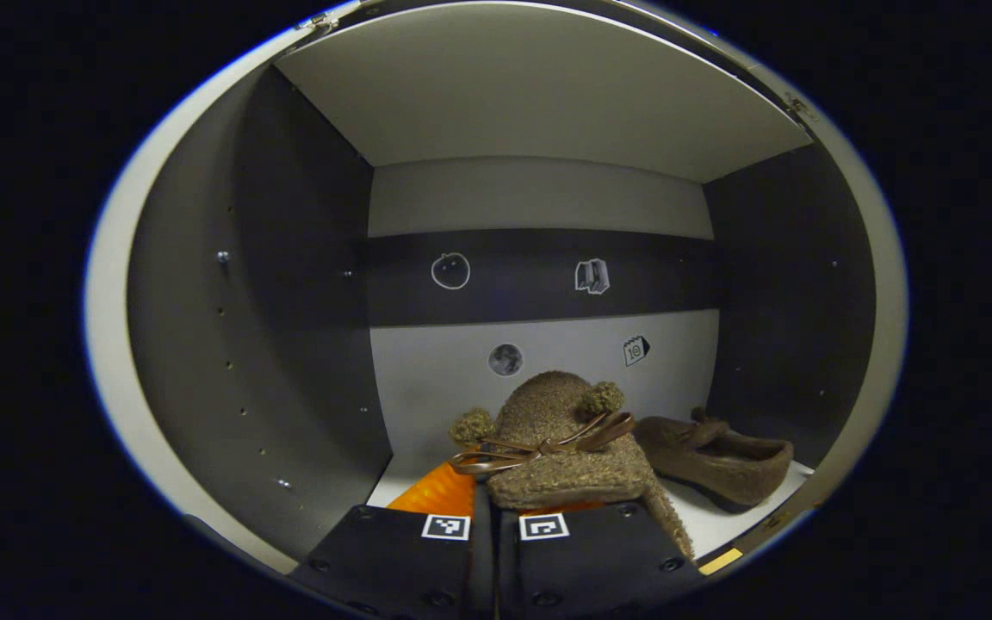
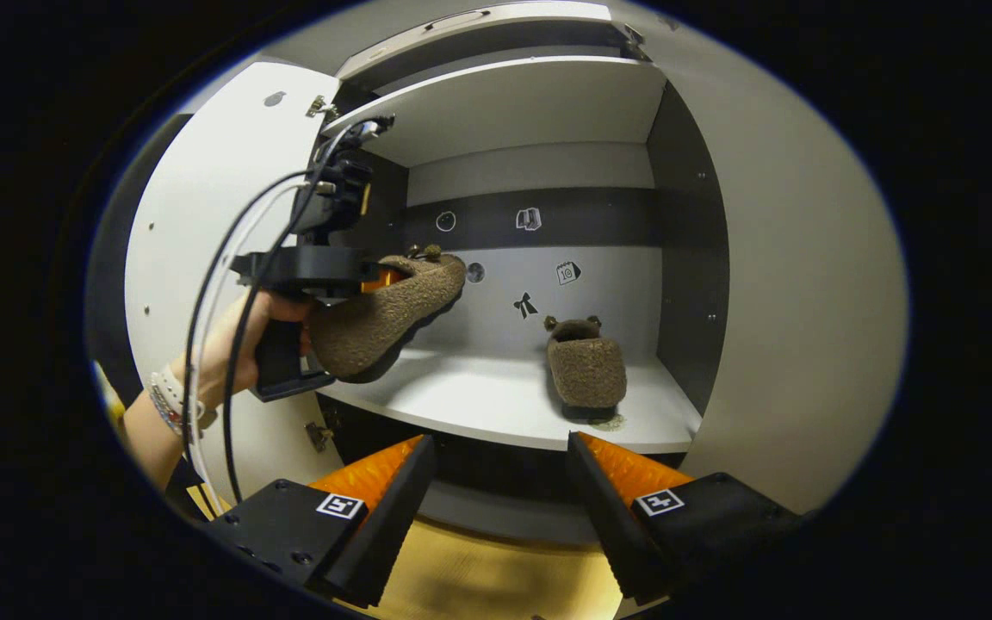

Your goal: Grab one shoe with the right hand and put it into the shoe cabinet, grab the other shoe with the left hand and put it into the shoe cabinet; then close the right door with the right hand and the left door with the left hand.

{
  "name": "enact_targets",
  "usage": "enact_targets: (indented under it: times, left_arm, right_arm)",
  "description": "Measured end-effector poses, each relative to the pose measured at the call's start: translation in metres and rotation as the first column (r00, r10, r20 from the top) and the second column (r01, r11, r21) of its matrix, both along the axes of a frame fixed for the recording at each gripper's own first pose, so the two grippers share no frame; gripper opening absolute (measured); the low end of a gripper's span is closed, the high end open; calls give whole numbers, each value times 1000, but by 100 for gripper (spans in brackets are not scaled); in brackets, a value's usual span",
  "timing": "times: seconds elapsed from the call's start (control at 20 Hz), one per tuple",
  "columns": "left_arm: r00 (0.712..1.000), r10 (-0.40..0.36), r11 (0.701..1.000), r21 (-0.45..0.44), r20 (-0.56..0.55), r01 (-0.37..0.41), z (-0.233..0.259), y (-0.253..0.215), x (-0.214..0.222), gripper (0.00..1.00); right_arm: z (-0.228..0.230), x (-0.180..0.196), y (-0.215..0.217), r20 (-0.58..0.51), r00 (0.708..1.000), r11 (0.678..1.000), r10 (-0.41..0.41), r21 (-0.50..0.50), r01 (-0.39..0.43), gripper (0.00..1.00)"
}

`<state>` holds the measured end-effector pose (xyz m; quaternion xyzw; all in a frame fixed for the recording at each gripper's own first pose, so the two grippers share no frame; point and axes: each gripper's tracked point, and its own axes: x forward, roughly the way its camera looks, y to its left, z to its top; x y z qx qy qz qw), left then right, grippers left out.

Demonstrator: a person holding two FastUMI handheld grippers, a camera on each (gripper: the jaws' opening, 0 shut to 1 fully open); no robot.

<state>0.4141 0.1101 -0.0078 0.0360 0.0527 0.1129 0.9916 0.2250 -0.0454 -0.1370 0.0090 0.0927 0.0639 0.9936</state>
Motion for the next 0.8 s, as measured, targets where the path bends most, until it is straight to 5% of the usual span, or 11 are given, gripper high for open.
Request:
enact_targets:
  times: [0.5, 0.6, 0.75, 0.8]
  left_arm:
    - [986, -13, 1000, 15, -164, 16, -58, 7, 59, 24]
    - [984, 6, 1000, 16, -180, -3, -61, 11, 55, 43]
    - [980, 4, 1000, 5, -201, -3, -61, 13, 41, 97]
    - [981, -5, 1000, 0, -193, 5, -59, 11, 36, 96]
  right_arm:
    - [-16, 12, -15, -37, 999, 999, -21, -28, 20, 99]
    - [-15, 15, -17, -36, 999, 999, -28, -29, 27, 98]
    - [-12, 13, -20, -24, 999, 999, -33, -43, 32, 98]
    - [-10, 13, -18, -20, 999, 999, -32, -39, 31, 98]
